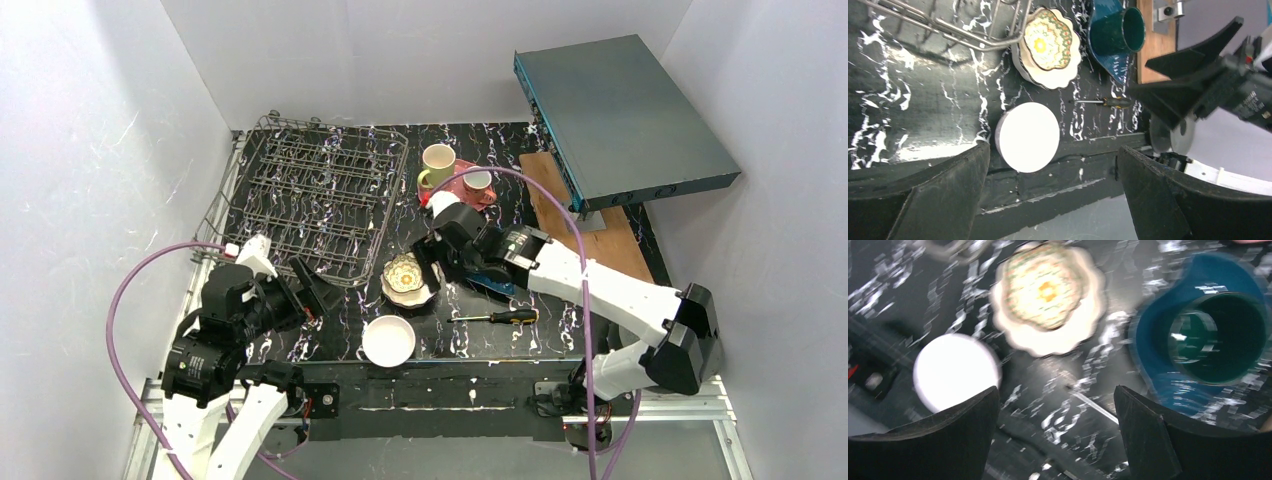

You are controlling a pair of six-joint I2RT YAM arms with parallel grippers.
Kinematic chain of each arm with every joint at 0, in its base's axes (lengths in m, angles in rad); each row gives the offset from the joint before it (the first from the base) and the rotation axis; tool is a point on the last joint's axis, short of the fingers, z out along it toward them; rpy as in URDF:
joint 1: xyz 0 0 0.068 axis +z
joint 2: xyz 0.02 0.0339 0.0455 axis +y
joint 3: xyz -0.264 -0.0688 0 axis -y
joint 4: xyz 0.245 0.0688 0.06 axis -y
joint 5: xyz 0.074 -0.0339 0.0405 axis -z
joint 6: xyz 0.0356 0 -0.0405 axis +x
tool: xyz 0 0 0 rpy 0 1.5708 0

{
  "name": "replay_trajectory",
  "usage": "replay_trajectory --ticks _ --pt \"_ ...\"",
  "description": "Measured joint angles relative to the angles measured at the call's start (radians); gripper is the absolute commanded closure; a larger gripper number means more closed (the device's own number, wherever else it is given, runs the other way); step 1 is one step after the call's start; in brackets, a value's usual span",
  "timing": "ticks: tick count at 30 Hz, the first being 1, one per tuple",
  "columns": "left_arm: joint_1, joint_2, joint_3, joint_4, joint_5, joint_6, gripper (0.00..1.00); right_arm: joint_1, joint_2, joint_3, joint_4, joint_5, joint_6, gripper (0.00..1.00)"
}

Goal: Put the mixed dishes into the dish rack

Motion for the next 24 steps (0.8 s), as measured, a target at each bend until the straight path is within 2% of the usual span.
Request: replay_trajectory --ticks 2,4,5,6,8,11,19,24 --pt "0.0 -0.002 -0.002 -0.001 0.023 -0.016 0.01 -0.038 0.011 0.014 -0.012 0.058 -0.001 0.11" --pt "0.0 -0.013 -0.018 -0.003 0.046 -0.036 0.01 -0.189 0.021 0.016 -0.01 0.127 0.021 0.12" --pt "0.0 -0.028 -0.021 -0.017 0.058 -0.055 0.01 -0.334 -0.004 -0.045 0.01 0.179 0.086 0.14" --pt "0.0 -0.035 -0.021 -0.02 0.064 -0.063 0.01 -0.356 -0.035 -0.105 0.046 0.2 0.129 0.14" --pt "0.0 -0.04 -0.021 -0.024 0.079 -0.074 0.01 -0.357 -0.123 -0.239 0.077 0.257 0.23 0.17" --pt "0.0 -0.039 -0.021 -0.021 0.094 -0.08 0.01 -0.365 -0.126 -0.258 0.1 0.315 0.304 0.31" --pt "0.0 -0.14 0.012 0.093 0.093 -0.029 0.01 -0.372 -0.028 -0.257 0.128 0.306 0.352 0.35" --pt "0.0 -0.217 0.037 0.193 0.069 0.038 0.01 -0.372 0.026 -0.257 0.147 0.297 0.363 0.45"
